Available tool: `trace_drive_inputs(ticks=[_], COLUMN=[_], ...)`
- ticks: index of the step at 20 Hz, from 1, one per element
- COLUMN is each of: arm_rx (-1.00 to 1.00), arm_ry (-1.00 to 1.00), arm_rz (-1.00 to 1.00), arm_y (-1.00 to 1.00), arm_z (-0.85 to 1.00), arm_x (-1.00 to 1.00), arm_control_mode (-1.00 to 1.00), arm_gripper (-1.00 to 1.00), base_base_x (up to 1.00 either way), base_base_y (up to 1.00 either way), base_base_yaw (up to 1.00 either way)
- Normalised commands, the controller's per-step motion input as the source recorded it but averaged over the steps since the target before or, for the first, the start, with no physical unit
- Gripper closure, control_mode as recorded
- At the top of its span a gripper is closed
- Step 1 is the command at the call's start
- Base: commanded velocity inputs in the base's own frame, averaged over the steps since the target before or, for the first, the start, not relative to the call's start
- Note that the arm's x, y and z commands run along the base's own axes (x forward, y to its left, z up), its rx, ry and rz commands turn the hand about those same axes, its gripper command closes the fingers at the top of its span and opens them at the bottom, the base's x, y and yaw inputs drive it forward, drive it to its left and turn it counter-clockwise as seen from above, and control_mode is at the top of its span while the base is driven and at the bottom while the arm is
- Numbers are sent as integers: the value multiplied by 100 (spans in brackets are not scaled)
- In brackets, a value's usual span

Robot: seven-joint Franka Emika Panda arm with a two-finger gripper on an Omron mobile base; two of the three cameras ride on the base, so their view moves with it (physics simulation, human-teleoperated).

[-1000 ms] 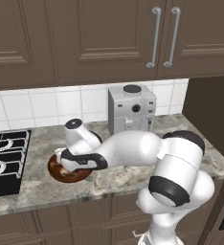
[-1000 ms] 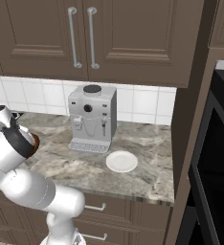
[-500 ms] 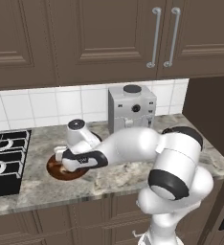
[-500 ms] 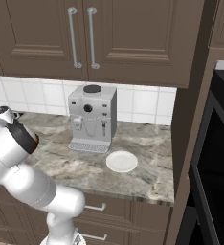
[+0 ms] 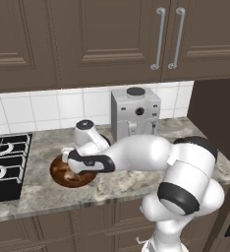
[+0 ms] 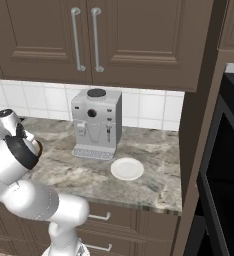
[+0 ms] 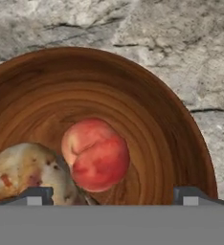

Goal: Remove the peach from the bowl and place it on the small plate. Then place the bowl with only the chicken drumstick in the microwave, close the door, and press the start button to microwave the chicken drumstick.

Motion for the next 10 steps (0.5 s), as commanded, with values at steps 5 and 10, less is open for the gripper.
trace_drive_inputs(ticks=[5,10], arm_rx=[2,0], arm_ry=[0,0], arm_rz=[-11,-14], arm_y=[-5,7], arm_z=[-12,-16], arm_x=[3,7], arm_control_mode=[-100,-100], arm_gripper=[-100,-100], base_base_x=[0,0], base_base_y=[0,0], base_base_yaw=[0,0])
